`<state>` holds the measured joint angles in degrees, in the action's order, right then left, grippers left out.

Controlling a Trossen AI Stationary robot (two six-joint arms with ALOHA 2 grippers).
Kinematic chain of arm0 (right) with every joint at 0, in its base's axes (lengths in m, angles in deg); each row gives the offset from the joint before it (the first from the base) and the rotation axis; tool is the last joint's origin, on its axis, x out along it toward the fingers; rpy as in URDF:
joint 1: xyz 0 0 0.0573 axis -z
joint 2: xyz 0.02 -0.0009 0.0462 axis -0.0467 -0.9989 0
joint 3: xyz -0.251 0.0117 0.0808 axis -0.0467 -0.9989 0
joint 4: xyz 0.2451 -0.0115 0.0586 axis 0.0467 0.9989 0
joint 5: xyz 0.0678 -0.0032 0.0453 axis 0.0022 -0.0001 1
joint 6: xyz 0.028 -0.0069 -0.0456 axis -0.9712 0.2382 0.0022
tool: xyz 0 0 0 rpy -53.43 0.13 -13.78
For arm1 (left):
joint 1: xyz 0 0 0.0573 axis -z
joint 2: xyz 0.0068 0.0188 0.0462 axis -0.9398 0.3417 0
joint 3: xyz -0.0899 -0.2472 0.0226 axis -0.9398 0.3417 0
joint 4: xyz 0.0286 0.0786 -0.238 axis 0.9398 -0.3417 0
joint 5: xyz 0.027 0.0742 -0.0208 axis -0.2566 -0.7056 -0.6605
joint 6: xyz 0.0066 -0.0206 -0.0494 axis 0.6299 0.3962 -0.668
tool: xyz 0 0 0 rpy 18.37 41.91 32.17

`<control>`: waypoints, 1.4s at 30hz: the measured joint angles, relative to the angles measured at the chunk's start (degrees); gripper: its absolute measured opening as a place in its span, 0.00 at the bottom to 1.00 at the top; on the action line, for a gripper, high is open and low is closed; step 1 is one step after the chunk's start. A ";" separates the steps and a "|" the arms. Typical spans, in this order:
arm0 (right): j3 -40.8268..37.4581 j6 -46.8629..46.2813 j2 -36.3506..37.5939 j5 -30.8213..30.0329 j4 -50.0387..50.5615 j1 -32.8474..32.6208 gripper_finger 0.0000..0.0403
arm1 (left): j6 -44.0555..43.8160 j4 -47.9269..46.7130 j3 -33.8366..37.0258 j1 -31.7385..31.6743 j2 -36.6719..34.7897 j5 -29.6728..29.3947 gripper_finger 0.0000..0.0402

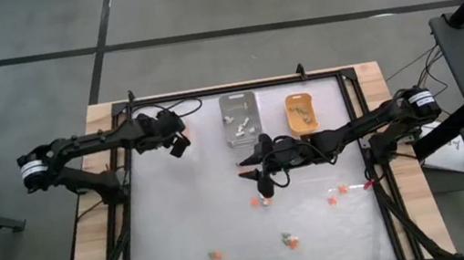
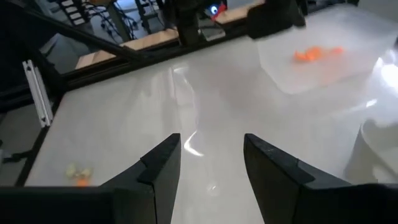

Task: Sort Halloween decoration
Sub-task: Put the orange spider toy into the transparent white bin

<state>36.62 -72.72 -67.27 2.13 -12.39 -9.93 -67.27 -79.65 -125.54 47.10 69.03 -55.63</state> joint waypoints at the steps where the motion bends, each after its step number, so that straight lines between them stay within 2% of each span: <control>1: 0.00 -1.53 0.20 0.08 0.85 0.02 0.41 | -0.36 0.22 0.00 0.49 -0.14 0.01 0.22; 4: 0.00 -6.35 0.30 0.85 3.17 0.02 0.41 | -1.27 1.77 0.00 3.42 -0.77 0.60 0.23; 11: 0.52 -17.77 -0.01 8.60 8.21 0.02 0.41 | -1.58 11.57 0.00 14.21 -1.16 0.47 0.23; 18: 7.93 -24.37 -1.35 8.49 30.87 -0.02 0.38 | -1.09 18.61 0.02 23.57 -1.18 -3.84 0.23; 25: 15.07 -27.31 -6.09 7.20 44.45 0.00 0.35 | -1.79 19.00 0.02 27.86 -1.18 -4.62 0.23; 34: 23.65 -26.89 -15.65 4.98 49.37 0.78 0.35 | -1.85 19.00 0.04 31.08 -1.85 -8.08 0.23; 42: 30.52 -23.32 -22.88 2.56 52.30 2.28 0.35 | -1.04 17.40 0.07 35.66 -6.47 -8.58 0.23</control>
<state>67.14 -96.04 -90.16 4.69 39.92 -7.64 -68.31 -62.25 -125.48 82.76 62.56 -64.21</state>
